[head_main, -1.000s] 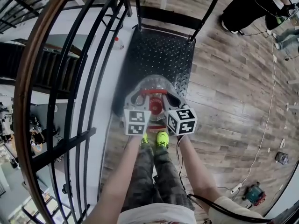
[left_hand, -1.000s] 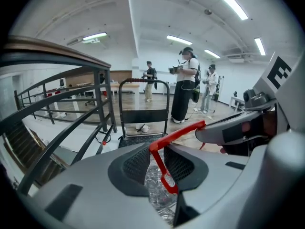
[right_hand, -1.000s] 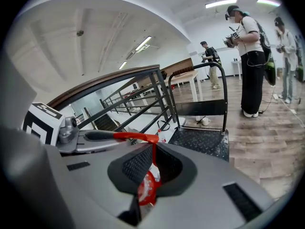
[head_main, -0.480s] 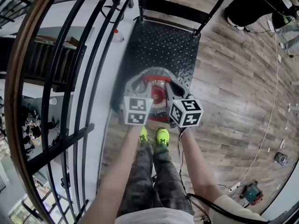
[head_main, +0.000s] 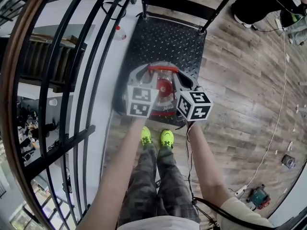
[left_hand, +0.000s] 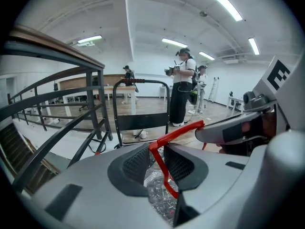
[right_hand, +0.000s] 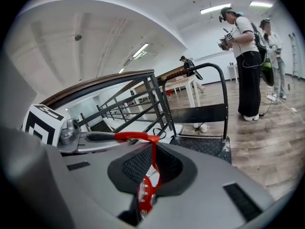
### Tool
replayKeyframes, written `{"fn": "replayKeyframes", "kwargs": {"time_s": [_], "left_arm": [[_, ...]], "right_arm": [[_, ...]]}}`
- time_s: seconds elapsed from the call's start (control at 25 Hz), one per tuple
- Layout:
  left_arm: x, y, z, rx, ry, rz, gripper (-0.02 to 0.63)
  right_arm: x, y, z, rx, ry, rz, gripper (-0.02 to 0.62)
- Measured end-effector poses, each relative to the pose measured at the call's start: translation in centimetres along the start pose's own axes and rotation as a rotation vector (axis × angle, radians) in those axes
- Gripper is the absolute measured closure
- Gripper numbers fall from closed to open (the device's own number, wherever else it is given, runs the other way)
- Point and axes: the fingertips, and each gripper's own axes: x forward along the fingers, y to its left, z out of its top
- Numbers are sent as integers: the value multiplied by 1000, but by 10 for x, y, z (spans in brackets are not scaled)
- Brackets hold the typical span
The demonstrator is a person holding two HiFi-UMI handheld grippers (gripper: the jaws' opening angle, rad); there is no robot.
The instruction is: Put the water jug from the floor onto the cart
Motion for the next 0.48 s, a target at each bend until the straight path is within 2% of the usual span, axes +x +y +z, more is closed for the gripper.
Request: {"fn": "replayKeyframes", "kwargs": {"time_s": [0.48], "left_arm": [[32,8,10,15,-44,-45,512]], "right_arm": [[26,-22,12,-33,-57,-10,563]]}}
